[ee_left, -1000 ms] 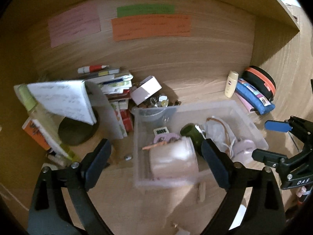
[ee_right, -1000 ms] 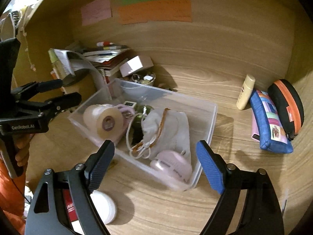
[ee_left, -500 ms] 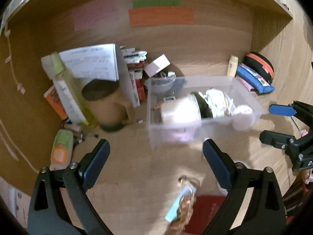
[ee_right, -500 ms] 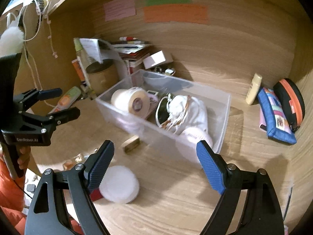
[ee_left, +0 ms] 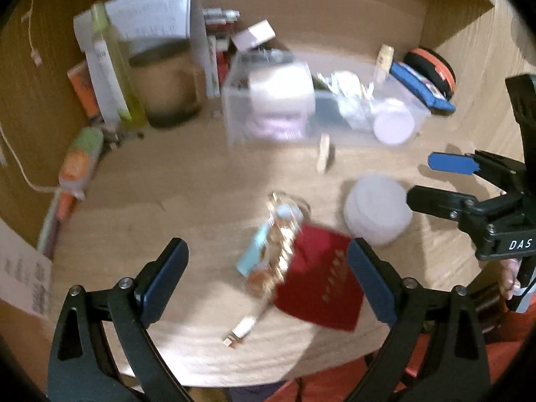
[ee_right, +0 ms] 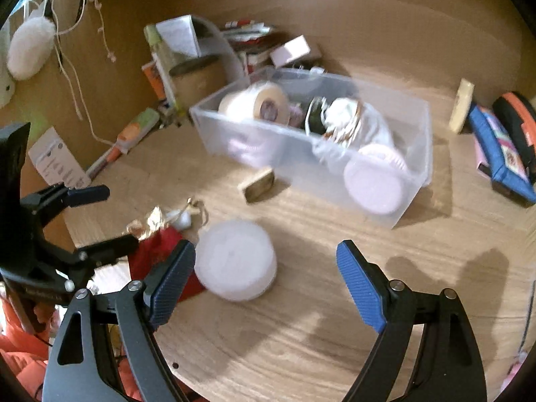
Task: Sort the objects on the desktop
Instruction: 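Move both grippers toward the red pouch and the white round lid, then grasp the red gold-topped pouch with the left gripper while the right grasps the white lid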
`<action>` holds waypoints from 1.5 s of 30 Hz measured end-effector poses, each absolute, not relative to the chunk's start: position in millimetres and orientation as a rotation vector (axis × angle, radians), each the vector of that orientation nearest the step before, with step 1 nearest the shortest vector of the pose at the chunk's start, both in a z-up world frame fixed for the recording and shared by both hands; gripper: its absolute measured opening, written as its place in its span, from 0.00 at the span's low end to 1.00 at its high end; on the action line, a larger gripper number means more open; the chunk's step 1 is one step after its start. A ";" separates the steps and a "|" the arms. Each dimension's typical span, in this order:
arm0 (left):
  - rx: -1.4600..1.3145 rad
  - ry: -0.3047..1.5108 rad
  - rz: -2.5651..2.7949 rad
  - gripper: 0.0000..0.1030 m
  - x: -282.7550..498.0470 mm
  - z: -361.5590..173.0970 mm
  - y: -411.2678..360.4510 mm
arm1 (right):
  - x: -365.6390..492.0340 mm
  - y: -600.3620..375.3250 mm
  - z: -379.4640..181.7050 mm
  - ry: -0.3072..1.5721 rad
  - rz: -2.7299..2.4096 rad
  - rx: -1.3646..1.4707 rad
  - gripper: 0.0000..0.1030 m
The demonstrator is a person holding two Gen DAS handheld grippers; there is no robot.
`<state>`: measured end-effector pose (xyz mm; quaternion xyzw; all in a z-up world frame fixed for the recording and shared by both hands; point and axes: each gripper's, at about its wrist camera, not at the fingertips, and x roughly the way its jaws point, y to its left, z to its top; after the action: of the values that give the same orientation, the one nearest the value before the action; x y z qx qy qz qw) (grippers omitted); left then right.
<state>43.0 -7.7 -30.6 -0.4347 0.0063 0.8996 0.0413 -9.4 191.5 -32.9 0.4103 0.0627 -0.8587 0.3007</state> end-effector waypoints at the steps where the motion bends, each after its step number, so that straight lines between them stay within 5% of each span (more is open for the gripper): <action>1: -1.347 0.019 2.749 0.94 44.2 -33.9 -5.2 | -8.0 190.2 -36.8 0.169 -2.268 1.098 0.82; 11: -1.454 -0.116 2.646 0.94 48.8 -60.7 9.3 | -7.1 185.5 -62.1 0.145 -2.200 1.173 0.82; 28: -1.370 0.033 2.749 0.96 34.4 -68.0 22.3 | -15.2 159.4 -69.1 0.227 -2.183 1.116 0.80; 32: -1.345 0.029 2.767 0.75 33.9 -64.5 19.2 | -15.6 160.1 -68.2 0.248 -2.182 1.099 0.62; 38: -1.333 0.025 2.786 0.33 31.6 -59.8 13.9 | -16.2 162.0 -67.0 0.243 -2.198 1.095 0.62; 45: -1.307 -0.023 2.792 0.13 33.8 -54.1 9.5 | -13.6 168.1 -62.8 0.210 -2.197 1.087 0.62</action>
<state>33.8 9.5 -54.1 -0.4236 -0.0075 0.9053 0.0293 -13.6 168.1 -62.8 0.4165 0.0805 -0.8416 0.3342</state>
